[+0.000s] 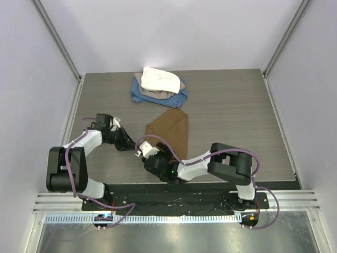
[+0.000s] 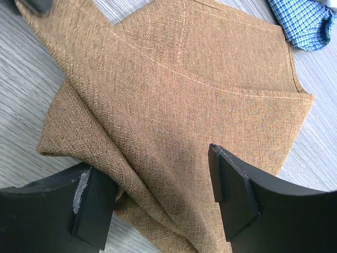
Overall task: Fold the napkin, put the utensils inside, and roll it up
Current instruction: Roll the napkin with the utensil
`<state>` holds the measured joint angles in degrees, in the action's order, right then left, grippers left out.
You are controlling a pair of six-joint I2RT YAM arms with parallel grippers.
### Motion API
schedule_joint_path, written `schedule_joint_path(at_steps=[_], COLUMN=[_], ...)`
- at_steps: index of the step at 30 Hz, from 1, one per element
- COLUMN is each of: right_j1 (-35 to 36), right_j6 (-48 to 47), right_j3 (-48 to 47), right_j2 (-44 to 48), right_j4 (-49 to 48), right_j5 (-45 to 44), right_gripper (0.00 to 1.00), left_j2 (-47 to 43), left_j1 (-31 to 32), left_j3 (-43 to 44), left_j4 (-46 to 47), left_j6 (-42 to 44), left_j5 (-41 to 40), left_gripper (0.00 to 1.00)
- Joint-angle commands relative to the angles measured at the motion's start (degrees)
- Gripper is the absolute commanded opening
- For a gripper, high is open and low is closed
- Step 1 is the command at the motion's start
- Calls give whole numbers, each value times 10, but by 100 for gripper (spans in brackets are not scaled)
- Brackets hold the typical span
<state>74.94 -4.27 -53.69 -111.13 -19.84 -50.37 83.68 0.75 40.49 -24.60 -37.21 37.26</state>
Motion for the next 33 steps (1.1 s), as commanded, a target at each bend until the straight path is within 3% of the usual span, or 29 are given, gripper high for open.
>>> schedule_joint_path(at_steps=[1,4,12,16,20,23,28,33], right_j1=[0,0,0,0,-1,-9,-112,-196], right_j6=[-2,4,41,67,87,110,200,282], right_j3=[-13,-12,-27,-11,38,59,3,-2], right_j2=[5,10,49,111,232,278,281,265], right_j4=[-1,1,15,48,67,102,271,361], right_j5=[16,40,167,220,257,244,270,316], right_gripper=[74,74,78,83,85,86,80,77], left_j2=[-47,-76,-122,-135,-136,-131,-121,-122], left_j1=[-5,-3,26,44,55,62,85,90], left_j3=[6,-17,-64,-71,-74,-75,-78,-88], left_j4=[6,31,76,86,92,96,103,107], left_j6=[-2,-23,-68,-73,-75,-74,-78,-81], left_j5=[-5,-2,-15,-32,-41,-45,-61,-63], left_gripper=[10,18,21,24,25,25,25,25])
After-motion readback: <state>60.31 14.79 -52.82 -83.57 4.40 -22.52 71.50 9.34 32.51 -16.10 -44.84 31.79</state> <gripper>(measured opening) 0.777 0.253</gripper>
